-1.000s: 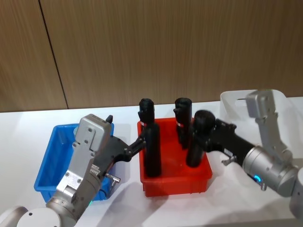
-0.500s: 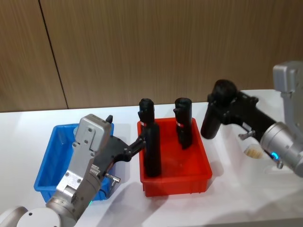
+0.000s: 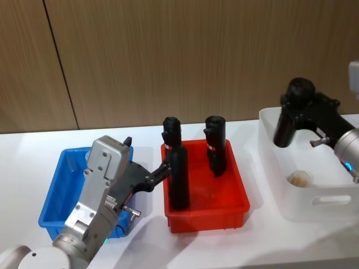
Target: Pick the cotton swabs from the blue box and place them into the white box.
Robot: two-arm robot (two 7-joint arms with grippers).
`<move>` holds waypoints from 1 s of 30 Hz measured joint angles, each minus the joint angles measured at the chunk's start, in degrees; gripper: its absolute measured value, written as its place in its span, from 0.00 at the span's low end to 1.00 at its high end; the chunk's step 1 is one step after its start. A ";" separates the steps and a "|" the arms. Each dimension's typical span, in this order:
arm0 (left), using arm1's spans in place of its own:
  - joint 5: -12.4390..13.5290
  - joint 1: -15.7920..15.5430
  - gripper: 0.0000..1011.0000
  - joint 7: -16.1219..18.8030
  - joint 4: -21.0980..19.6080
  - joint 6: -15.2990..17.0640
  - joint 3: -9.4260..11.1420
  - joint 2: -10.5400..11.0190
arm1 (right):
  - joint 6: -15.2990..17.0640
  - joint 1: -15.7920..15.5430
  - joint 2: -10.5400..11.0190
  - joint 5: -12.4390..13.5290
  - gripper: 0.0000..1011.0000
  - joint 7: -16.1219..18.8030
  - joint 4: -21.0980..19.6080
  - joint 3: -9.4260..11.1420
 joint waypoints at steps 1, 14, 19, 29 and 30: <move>0.00 0.00 0.99 0.00 0.00 0.00 0.00 0.00 | -0.24 0.39 0.09 -0.50 0.48 -0.39 0.87 0.17; 0.00 0.00 0.99 0.00 0.00 0.00 0.00 0.00 | -2.35 3.03 0.19 -2.01 0.48 -2.37 8.66 0.99; 0.00 0.00 0.99 0.00 0.00 0.00 0.00 0.00 | -3.42 4.03 -0.18 -1.68 0.48 -3.02 12.69 1.02; 0.00 0.00 0.99 0.00 0.00 0.00 0.00 0.00 | -5.08 5.87 -1.00 -1.53 0.51 -3.91 19.84 0.78; 0.00 0.00 0.99 0.00 0.00 0.00 0.00 0.00 | -5.18 6.01 -1.06 -1.52 0.54 -3.95 20.36 0.76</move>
